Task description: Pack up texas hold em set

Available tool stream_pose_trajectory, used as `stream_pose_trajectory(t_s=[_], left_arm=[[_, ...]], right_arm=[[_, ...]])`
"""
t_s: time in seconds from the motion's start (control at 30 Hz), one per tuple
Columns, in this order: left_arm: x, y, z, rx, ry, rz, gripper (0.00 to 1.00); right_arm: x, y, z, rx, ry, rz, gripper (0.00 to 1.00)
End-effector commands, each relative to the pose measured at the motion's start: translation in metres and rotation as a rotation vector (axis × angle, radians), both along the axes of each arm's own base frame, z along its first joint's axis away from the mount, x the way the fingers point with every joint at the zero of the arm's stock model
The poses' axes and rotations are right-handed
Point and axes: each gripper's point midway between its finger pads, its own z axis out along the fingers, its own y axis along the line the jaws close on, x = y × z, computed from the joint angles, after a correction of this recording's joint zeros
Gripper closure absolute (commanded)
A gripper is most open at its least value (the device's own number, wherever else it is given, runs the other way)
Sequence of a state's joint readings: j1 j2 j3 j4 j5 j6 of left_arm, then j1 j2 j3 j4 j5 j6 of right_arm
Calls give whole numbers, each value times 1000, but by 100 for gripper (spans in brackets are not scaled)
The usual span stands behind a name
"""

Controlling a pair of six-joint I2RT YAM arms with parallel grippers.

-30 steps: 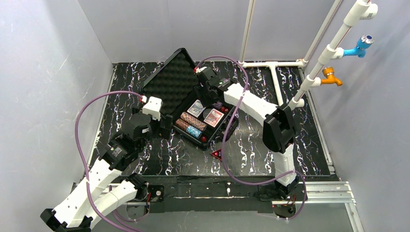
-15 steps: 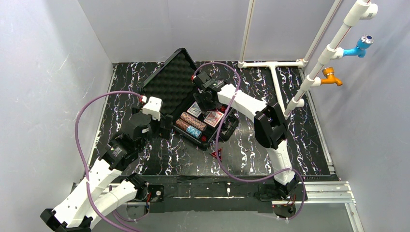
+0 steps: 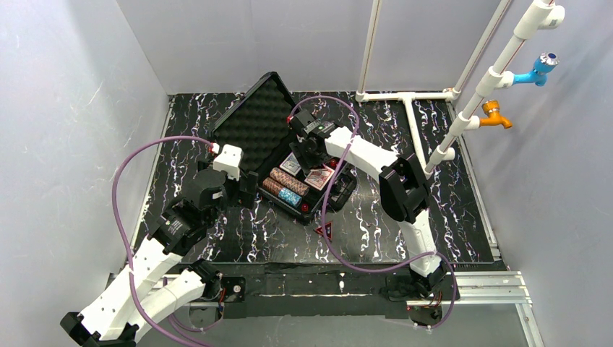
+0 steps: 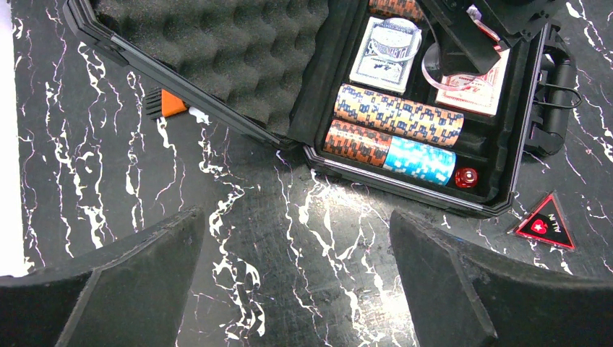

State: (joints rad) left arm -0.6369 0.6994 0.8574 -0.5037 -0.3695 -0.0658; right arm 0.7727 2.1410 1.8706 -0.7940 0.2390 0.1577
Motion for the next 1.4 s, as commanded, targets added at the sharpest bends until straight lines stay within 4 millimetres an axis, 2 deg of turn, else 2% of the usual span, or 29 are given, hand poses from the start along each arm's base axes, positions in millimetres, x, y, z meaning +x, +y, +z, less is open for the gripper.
stream_pose_trajectory(t_s=[0.0, 0.47, 1.13, 1.37], left_arm=[[0, 3, 0, 12, 0, 3, 1], [0, 2, -1, 13, 0, 3, 1], [0, 3, 0, 14, -1, 4, 1], [0, 3, -1, 15, -1, 3, 1]], right_arm=[[-4, 1, 0, 2, 8, 2, 38], [-5, 0, -10, -5, 19, -2, 32], [-2, 0, -15, -17, 14, -3, 24], [-1, 0, -8, -12, -3, -7, 20]])
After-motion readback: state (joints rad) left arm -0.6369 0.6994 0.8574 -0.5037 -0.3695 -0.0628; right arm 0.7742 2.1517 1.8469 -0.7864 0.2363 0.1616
